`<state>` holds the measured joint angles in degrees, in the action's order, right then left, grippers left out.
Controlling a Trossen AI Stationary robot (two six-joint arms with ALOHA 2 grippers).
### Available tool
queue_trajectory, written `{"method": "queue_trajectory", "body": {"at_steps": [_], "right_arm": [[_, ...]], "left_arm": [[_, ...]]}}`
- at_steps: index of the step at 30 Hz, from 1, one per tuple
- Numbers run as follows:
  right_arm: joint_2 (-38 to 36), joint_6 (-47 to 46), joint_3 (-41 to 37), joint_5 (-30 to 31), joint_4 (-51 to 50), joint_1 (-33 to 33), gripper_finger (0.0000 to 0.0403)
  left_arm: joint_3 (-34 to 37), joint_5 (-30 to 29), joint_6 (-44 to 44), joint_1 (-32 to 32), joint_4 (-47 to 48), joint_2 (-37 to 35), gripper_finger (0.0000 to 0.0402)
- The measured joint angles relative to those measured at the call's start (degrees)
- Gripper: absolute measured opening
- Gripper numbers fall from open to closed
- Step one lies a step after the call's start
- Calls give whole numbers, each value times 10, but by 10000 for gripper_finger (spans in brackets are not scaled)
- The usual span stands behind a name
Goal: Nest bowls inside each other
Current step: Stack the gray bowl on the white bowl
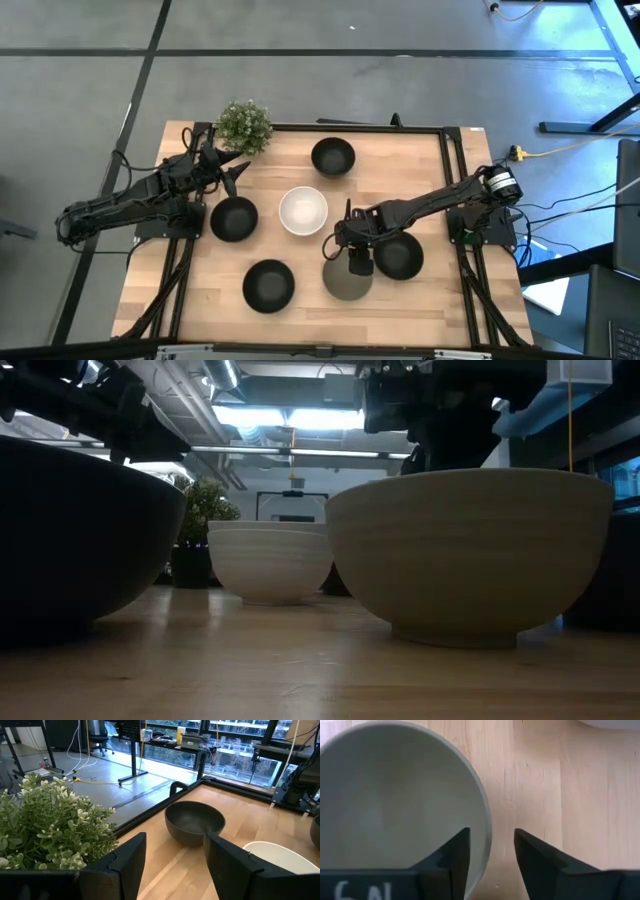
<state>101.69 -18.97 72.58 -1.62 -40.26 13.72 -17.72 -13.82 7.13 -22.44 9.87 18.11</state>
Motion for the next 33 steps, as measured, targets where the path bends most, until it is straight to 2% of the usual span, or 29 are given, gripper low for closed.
{"method": "queue_trajectory", "body": {"at_steps": [18, 22, 27, 33], "right_arm": [[29, 12, 0, -5, 10, 0, 147], [33, 12, 0, -9, 10, 0, 109], [32, 15, 0, -11, 11, -1, 20], [32, 10, 1, -13, 5, -8, 12]], "left_arm": [[0, 0, 3, 0, 4, 0, 194], [0, 0, 3, 0, 5, 0, 194], [0, 0, 3, 0, 6, 0, 194], [0, 0, 3, 0, 6, 0, 194]]}}
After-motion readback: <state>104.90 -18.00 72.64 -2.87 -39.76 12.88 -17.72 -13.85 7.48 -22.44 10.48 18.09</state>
